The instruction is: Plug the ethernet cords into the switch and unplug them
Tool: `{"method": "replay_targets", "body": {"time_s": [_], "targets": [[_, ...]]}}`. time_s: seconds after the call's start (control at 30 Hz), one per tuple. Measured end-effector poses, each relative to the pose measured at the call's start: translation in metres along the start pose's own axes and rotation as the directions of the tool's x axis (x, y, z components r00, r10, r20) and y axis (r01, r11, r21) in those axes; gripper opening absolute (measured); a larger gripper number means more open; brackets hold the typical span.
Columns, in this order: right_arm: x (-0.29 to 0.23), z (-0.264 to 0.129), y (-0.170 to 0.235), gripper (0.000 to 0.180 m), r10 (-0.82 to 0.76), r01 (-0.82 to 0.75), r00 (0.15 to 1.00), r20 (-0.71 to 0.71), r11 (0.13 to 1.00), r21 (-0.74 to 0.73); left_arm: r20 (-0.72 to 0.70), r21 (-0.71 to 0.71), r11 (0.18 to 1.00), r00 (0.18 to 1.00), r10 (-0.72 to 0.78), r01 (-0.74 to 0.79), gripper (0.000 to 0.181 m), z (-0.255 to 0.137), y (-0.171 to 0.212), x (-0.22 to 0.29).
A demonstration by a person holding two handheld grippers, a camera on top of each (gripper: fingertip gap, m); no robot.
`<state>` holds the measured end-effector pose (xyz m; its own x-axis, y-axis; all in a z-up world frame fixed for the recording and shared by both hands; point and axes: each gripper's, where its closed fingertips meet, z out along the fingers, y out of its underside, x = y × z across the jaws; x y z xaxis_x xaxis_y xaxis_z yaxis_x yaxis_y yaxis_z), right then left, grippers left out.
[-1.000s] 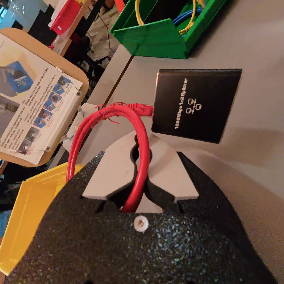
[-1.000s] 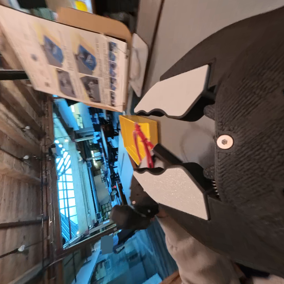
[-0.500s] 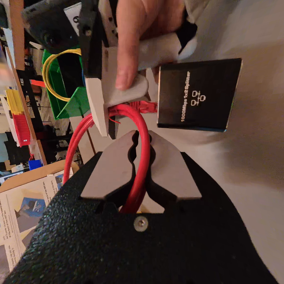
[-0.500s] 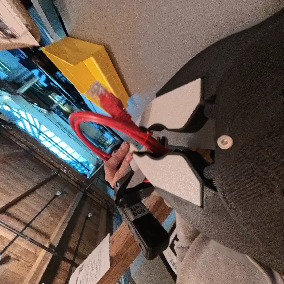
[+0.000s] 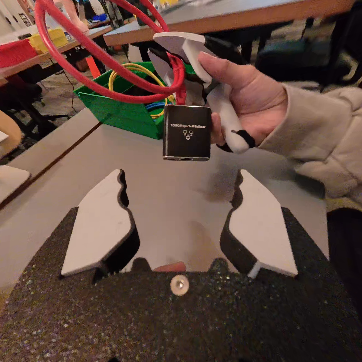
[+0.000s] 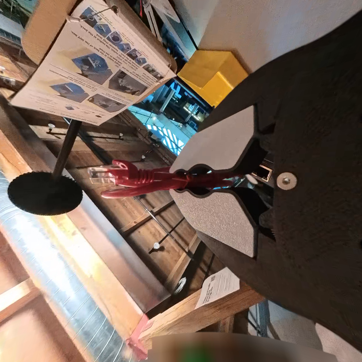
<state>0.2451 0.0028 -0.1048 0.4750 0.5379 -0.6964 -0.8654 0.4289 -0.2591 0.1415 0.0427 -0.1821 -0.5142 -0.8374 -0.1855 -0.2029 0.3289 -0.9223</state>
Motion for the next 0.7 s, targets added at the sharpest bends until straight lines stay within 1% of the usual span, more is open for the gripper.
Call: {"method": "replay_targets", "body": {"time_s": [0.07, 0.1, 0.17, 0.2, 0.23, 0.3, 0.37, 0.43, 0.53, 0.63, 0.7], "targets": [[-0.004, 0.002, 0.0, 0.009, 0.059, -0.061, 0.998, 0.037, 0.997, 0.039, -0.017, 0.117, 0.983, 0.99, -0.141, 0.142, 0.104, 0.008, 0.001, 0.007], [-0.006, 0.003, 0.002, 0.009, 0.097, -0.1, 0.994, 0.054, 0.994, 0.054, -0.006, 0.155, 0.97, 0.982, -0.19, 0.189, 0.104, 0.013, 0.002, 0.007], [-0.009, 0.008, 0.011, 0.009, 0.157, -0.162, 0.984, 0.081, 0.985, 0.055, 0.011, 0.137, 0.964, 0.972, -0.233, 0.23, 0.105, 0.026, 0.011, 0.009], [-0.009, 0.011, 0.017, 0.009, 0.176, -0.18, 0.981, 0.079, 0.983, 0.042, -0.009, 0.114, 0.97, 0.976, -0.217, 0.216, 0.105, 0.03, 0.012, 0.015], [-0.008, 0.014, 0.024, 0.009, 0.186, -0.188, 0.98, 0.066, 0.982, 0.021, -0.006, 0.098, 0.98, 0.984, -0.175, 0.175, 0.099, 0.033, 0.012, 0.018], [-0.007, 0.017, 0.037, 0.009, 0.161, -0.16, 0.986, 0.049, 0.987, -0.034, 0.062, 0.065, 0.996, 0.996, -0.06, 0.056, 0.099, 0.034, 0.011, 0.014], [-0.003, 0.019, 0.044, 0.009, 0.116, -0.115, 0.993, 0.004, 0.99, -0.084, 0.078, 0.02, 1.0, 0.997, 0.01, -0.011, 0.098, 0.033, 0.013, 0.013], [-0.001, 0.02, 0.055, 0.009, 0.043, -0.048, 0.999, -0.032, 0.985, -0.164, 0.038, -0.032, 0.999, 0.999, 0.018, -0.016, 0.091, 0.033, 0.019, 0.016], [-0.004, 0.023, 0.072, 0.009, -0.05, 0.042, 0.999, -0.022, 0.961, -0.274, 0.069, -0.07, 0.998, 0.998, 0.0, 0.004, 0.075, 0.034, 0.025, 0.005], [-0.009, 0.025, 0.079, 0.009, -0.069, 0.067, 0.998, 0.005, 0.951, -0.301, 0.023, -0.05, 0.998, 0.999, -0.033, 0.034, 0.074, 0.037, 0.025, 0.008], [-0.006, 0.024, 0.078, 0.009, -0.062, 0.058, 0.998, -0.002, 0.948, -0.312, 0.035, -0.046, 0.999, 0.999, -0.017, 0.018, 0.074, 0.04, 0.026, 0.007]]}}
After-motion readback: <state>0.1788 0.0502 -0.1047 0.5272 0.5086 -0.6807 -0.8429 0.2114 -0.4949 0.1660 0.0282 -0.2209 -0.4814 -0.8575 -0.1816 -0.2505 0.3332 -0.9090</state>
